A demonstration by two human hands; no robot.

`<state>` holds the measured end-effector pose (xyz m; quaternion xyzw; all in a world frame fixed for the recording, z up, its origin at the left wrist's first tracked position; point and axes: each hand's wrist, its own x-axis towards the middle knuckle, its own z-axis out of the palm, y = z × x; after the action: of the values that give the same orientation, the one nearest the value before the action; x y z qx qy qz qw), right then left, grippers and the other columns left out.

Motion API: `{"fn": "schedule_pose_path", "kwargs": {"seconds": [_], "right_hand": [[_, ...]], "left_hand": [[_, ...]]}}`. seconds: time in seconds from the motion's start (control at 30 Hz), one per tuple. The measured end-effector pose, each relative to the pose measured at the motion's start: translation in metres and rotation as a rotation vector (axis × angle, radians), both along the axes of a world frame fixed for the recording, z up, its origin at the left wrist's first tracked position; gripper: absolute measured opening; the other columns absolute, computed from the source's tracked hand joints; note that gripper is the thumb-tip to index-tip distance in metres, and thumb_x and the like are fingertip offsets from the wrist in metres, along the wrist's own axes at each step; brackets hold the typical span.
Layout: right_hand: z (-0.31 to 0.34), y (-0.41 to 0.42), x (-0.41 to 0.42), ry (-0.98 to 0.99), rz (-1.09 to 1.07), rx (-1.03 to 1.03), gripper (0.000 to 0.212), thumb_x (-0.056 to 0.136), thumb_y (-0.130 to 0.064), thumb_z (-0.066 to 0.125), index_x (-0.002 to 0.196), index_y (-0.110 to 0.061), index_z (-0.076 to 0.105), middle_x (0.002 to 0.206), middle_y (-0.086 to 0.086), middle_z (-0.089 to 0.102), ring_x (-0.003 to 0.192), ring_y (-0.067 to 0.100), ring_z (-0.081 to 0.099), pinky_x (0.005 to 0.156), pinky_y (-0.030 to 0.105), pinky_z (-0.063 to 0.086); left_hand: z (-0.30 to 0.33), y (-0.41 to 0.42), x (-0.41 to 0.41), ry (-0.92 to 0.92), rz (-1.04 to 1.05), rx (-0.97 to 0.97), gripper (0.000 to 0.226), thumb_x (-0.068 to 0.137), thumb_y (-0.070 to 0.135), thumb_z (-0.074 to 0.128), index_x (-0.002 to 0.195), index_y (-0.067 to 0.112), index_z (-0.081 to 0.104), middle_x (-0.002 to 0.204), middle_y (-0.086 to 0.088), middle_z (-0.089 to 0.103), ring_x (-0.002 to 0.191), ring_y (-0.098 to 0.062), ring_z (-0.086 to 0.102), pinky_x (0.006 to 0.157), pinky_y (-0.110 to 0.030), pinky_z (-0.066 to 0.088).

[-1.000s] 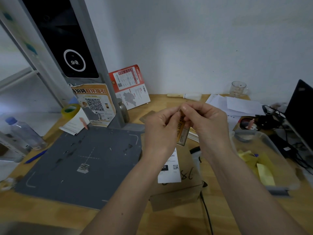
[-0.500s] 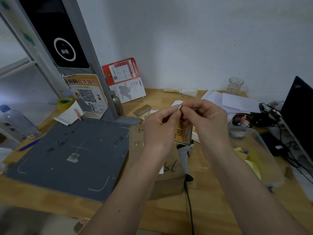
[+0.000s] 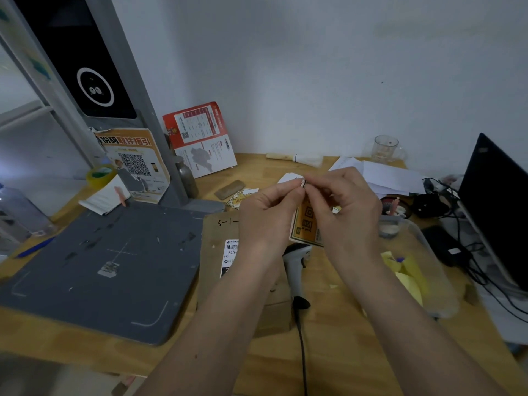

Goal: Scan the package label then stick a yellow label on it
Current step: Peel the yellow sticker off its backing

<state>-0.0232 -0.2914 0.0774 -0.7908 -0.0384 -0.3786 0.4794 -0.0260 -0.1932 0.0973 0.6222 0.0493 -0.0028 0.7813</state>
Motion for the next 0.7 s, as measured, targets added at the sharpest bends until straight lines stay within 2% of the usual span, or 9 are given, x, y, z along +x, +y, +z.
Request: {"fn": "schedule_pose_path", "kwargs": {"seconds": [0.13, 0.33, 0.47, 0.57, 0.7], "right_hand": [[-0.003, -0.007, 0.002, -0.073, -0.052, -0.104, 0.013, 0.082, -0.007, 0.067, 0.092, -0.009, 0.075, 0.086, -0.002, 0.057, 0.080, 0.001, 0.052, 0.072, 0.001, 0.039], [-0.006, -0.016, 0.007, -0.059, -0.061, -0.106, 0.006, 0.081, -0.008, 0.069, 0.085, -0.007, 0.073, 0.084, 0.001, 0.061, 0.079, 0.002, 0.053, 0.072, 0.001, 0.039], [-0.006, -0.018, 0.009, -0.079, -0.085, -0.144, 0.004, 0.081, -0.007, 0.069, 0.083, -0.007, 0.073, 0.084, -0.004, 0.058, 0.080, 0.000, 0.051, 0.073, 0.000, 0.039], [-0.007, -0.018, 0.010, -0.069, -0.076, -0.122, 0.002, 0.081, -0.007, 0.070, 0.081, -0.007, 0.072, 0.083, -0.001, 0.060, 0.080, 0.001, 0.052, 0.071, 0.002, 0.040], [-0.007, -0.019, 0.012, -0.076, -0.068, -0.106, 0.001, 0.081, -0.007, 0.070, 0.081, -0.007, 0.071, 0.084, -0.004, 0.058, 0.080, 0.002, 0.053, 0.071, 0.005, 0.043]], "left_hand": [[0.001, -0.005, 0.001, 0.010, -0.027, -0.038, 0.018, 0.087, 0.009, 0.065, 0.102, 0.008, 0.074, 0.096, -0.007, 0.075, 0.089, -0.020, 0.072, 0.079, -0.031, 0.059], [-0.002, -0.012, 0.004, -0.025, -0.038, 0.018, 0.017, 0.088, 0.007, 0.062, 0.097, 0.010, 0.076, 0.092, -0.008, 0.076, 0.084, -0.020, 0.072, 0.074, -0.030, 0.058], [-0.002, -0.013, 0.007, -0.038, -0.047, 0.042, 0.018, 0.089, 0.007, 0.061, 0.092, 0.014, 0.077, 0.091, -0.007, 0.076, 0.086, -0.022, 0.072, 0.077, -0.033, 0.058], [-0.002, -0.014, 0.009, -0.028, -0.041, 0.043, 0.017, 0.088, 0.008, 0.063, 0.090, 0.017, 0.077, 0.091, -0.006, 0.076, 0.091, -0.025, 0.071, 0.083, -0.038, 0.058], [-0.001, -0.015, 0.011, -0.015, -0.033, 0.021, 0.016, 0.087, 0.006, 0.064, 0.095, 0.012, 0.076, 0.093, -0.008, 0.076, 0.094, -0.028, 0.071, 0.084, -0.038, 0.058]]}}
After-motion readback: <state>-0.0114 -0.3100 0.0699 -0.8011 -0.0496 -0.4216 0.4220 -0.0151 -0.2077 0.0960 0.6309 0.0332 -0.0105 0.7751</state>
